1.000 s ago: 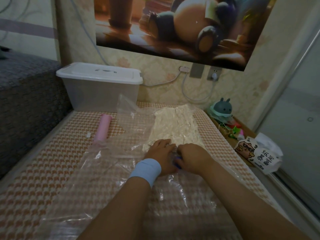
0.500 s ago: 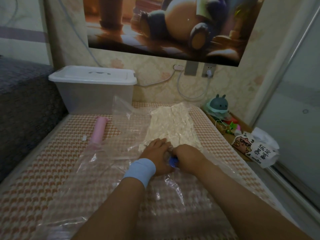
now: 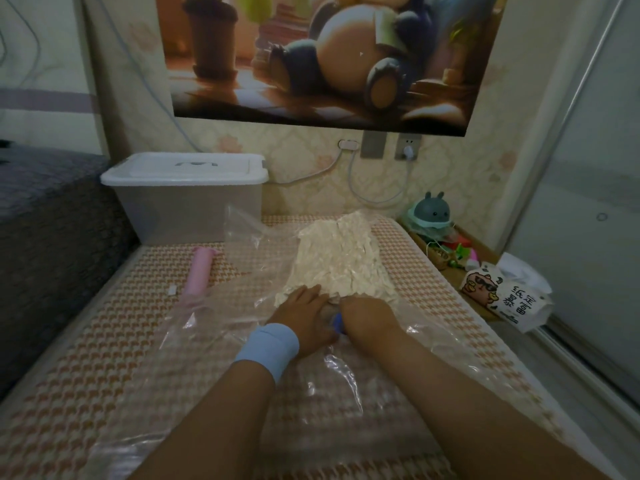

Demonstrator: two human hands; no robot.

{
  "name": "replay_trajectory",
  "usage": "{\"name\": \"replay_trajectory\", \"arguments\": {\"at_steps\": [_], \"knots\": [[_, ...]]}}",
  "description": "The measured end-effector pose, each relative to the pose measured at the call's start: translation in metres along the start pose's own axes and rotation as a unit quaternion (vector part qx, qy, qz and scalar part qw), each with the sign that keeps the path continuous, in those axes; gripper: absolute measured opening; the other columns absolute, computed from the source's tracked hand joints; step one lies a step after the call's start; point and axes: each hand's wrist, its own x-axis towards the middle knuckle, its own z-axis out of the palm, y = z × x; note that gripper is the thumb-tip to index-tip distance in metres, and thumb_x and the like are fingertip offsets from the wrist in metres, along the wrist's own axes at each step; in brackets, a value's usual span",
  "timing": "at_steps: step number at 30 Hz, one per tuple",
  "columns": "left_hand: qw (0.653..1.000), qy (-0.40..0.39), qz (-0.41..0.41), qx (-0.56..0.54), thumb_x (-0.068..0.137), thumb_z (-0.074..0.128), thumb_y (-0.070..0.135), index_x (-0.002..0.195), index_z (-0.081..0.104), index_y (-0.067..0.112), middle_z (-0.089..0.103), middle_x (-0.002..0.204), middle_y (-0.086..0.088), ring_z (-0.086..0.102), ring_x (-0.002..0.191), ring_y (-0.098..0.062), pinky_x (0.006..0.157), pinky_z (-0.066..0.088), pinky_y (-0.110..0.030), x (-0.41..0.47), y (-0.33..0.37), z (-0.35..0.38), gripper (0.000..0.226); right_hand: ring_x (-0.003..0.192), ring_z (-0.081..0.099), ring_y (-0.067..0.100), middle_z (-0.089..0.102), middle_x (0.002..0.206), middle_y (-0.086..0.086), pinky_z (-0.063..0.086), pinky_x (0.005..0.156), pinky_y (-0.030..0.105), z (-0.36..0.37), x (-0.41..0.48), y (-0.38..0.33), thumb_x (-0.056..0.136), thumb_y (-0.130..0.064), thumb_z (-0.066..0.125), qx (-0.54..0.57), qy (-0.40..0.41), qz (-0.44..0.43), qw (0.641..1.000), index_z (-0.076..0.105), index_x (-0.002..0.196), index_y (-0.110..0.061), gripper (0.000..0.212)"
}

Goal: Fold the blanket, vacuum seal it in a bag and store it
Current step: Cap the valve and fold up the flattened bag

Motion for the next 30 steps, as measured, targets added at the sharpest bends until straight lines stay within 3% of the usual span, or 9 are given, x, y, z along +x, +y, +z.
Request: {"name": "replay_trajectory", "arguments": {"at_steps": [5, 7, 10, 13, 15, 17, 20, 23, 30], "knots": [[0.999, 0.045, 0.019, -0.010, 0.079, 0.066, 0.052, 0.131, 0.041, 0.028, 0.035, 0.138, 0.003, 0.040, 0.125, -0.021, 0.101, 0.041, -0.038, -0.051, 0.017, -0.031, 0.062, 0.100, 0.062, 0.026, 0.063, 0.112, 0.003, 0.043, 0.076, 0.033, -0.036, -0.036, 0.002, 0.092, -0.034, 0.055, 0.070, 0.041, -0.035, 0.996, 0.059, 0.115, -0.021, 0.027], [1.000, 0.009, 0.022, 0.000, 0.077, 0.067, 0.053, 0.116, 0.045, 0.028, 0.047, 0.125, 0.003, 0.052, 0.106, -0.020, 0.091, 0.047, -0.038, -0.073, 0.028, -0.034, 0.051, 0.102, 0.061, 0.020, 0.063, 0.115, -0.001, 0.045, 0.082, 0.030, -0.041, -0.061, 0.003, 0.088, -0.042, 0.061, 0.141, -0.056, -0.069, 0.986, 0.062, 0.118, -0.027, 0.033], [0.994, -0.079, 0.038, 0.063, 0.072, 0.068, 0.061, 0.121, 0.045, 0.027, 0.046, 0.127, 0.002, 0.048, 0.112, -0.021, 0.096, 0.045, -0.040, -0.102, 0.038, -0.022, 0.064, 0.127, 0.046, 0.024, 0.044, 0.140, 0.004, 0.041, 0.105, 0.039, -0.026, -0.095, 0.007, 0.078, -0.047, 0.071, 0.112, -0.235, -0.105, 0.960, 0.032, 0.149, -0.033, 0.082], [0.982, -0.164, 0.037, 0.080, 0.063, 0.071, 0.070, 0.143, 0.029, 0.031, 0.027, 0.146, 0.003, 0.031, 0.134, -0.025, 0.110, 0.033, -0.046, -0.122, 0.039, -0.009, 0.098, 0.141, 0.032, 0.025, 0.029, 0.156, 0.004, 0.032, 0.115, 0.043, -0.018, -0.113, 0.009, 0.072, -0.039, 0.078, 0.103, -0.247, -0.123, 0.956, 0.006, 0.156, -0.035, 0.111], [0.971, -0.207, 0.045, 0.108, 0.062, 0.073, 0.070, 0.149, 0.019, 0.032, 0.018, 0.154, 0.004, 0.014, 0.143, -0.027, 0.116, 0.023, -0.049, -0.132, 0.043, -0.008, 0.109, 0.143, 0.033, 0.023, 0.027, 0.159, 0.001, 0.032, 0.116, 0.040, -0.022, -0.122, 0.007, 0.070, -0.038, 0.082, 0.098, -0.263, -0.122, 0.952, 0.007, 0.157, -0.032, 0.115], [0.968, -0.214, 0.042, 0.125, 0.068, 0.073, 0.062, 0.149, 0.019, 0.033, 0.017, 0.157, 0.003, 0.008, 0.145, -0.027, 0.118, 0.019, -0.049, -0.139, 0.048, -0.010, 0.102, 0.131, 0.047, 0.024, 0.044, 0.149, 0.002, 0.041, 0.107, 0.038, -0.031, -0.130, 0.006, 0.073, -0.036, 0.080, 0.069, -0.258, -0.093, 0.959, 0.026, 0.152, -0.029, 0.095], [0.979, -0.157, 0.036, 0.124, 0.084, 0.067, 0.037, 0.144, 0.036, 0.033, 0.040, 0.148, 0.000, 0.036, 0.137, -0.024, 0.112, 0.033, -0.038, -0.142, 0.052, -0.024, 0.068, 0.099, 0.061, 0.022, 0.064, 0.111, 0.002, 0.052, 0.085, 0.036, -0.051, -0.129, 0.004, 0.084, -0.033, 0.066, -0.002, -0.167, -0.086, 0.982, 0.063, 0.116, -0.022, 0.034], [0.990, -0.045, 0.017, 0.132, 0.093, 0.053, 0.027, 0.139, 0.044, 0.033, 0.051, 0.138, 0.000, 0.050, 0.125, -0.024, 0.104, 0.040, -0.033, -0.140, 0.052, -0.053, 0.047, 0.079, 0.057, 0.021, 0.057, 0.085, -0.001, 0.042, 0.067, 0.030, -0.080, -0.124, 0.008, 0.086, -0.034, 0.060, -0.006, -0.070, -0.079, 0.994, 0.066, 0.096, -0.020, 0.019], [0.988, 0.135, 0.003, 0.069, 0.089, 0.061, 0.025, 0.113, 0.052, 0.032, 0.060, 0.118, 0.004, 0.060, 0.101, -0.022, 0.090, 0.048, -0.035, -0.119, 0.044, -0.106, 0.026, 0.114, 0.050, 0.027, 0.057, 0.118, 0.005, 0.039, 0.089, 0.037, -0.111, -0.105, 0.041, 0.089, -0.023, 0.058, -0.141, 0.095, 0.045, 0.984, 0.067, 0.108, -0.019, 0.021]]}}
